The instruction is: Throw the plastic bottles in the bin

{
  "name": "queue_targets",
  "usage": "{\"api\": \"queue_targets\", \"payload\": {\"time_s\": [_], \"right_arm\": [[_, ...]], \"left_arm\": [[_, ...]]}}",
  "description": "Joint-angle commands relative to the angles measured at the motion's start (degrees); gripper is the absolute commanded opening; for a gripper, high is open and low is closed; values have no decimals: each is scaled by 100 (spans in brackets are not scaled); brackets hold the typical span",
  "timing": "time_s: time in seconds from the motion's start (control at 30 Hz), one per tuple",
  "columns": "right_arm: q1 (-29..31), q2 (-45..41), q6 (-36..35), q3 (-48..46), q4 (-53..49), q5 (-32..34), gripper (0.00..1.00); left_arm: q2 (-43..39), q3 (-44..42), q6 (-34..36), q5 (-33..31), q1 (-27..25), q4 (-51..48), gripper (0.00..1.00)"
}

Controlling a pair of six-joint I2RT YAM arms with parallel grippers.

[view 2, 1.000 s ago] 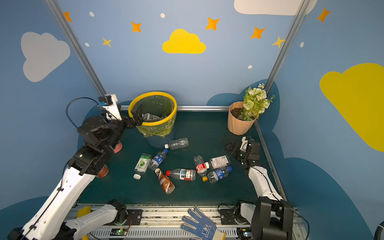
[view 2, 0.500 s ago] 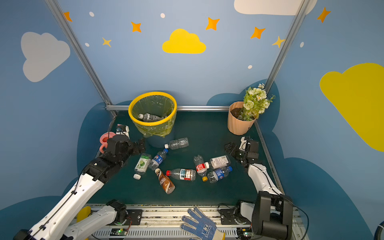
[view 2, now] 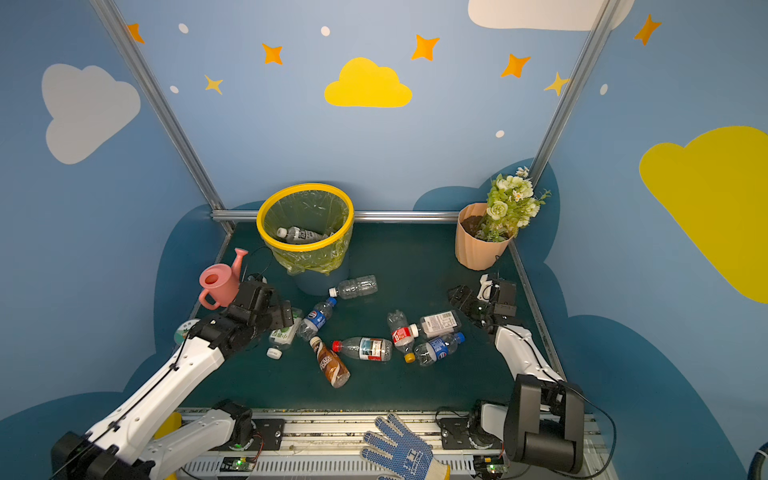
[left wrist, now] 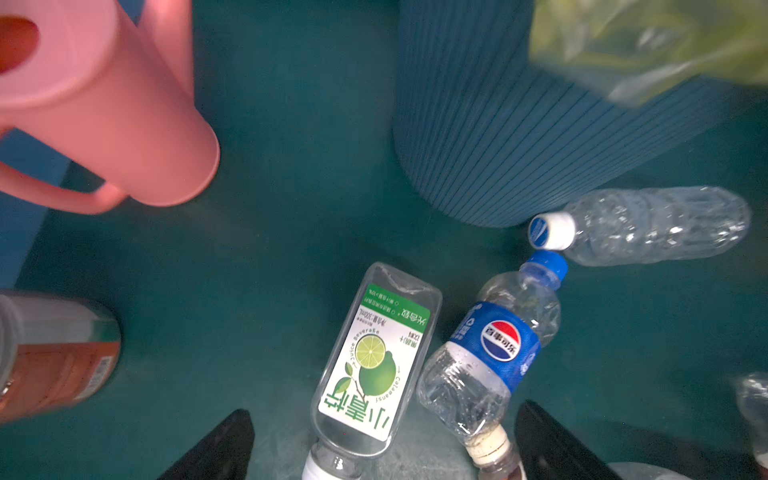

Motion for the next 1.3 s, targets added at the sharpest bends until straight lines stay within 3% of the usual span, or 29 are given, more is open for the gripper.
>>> {"api": "queue_targets", "payload": {"time_s": [0.0,0.47,1.03,1.27], "right_arm": [[31,51,18,90,117,-96,95],[27,224,18,72,238,-165,95],[15,527,-105,76,392,-297,96],[9,568,-139,54,413,-309,95]], "left_arm": [[348,-44,-129,105,82,-41,96],[1456,111,153,370,545,142,91],[2741,1106,763,655,693,-810,86],[2591,815,672,830,692,-616,85]]}}
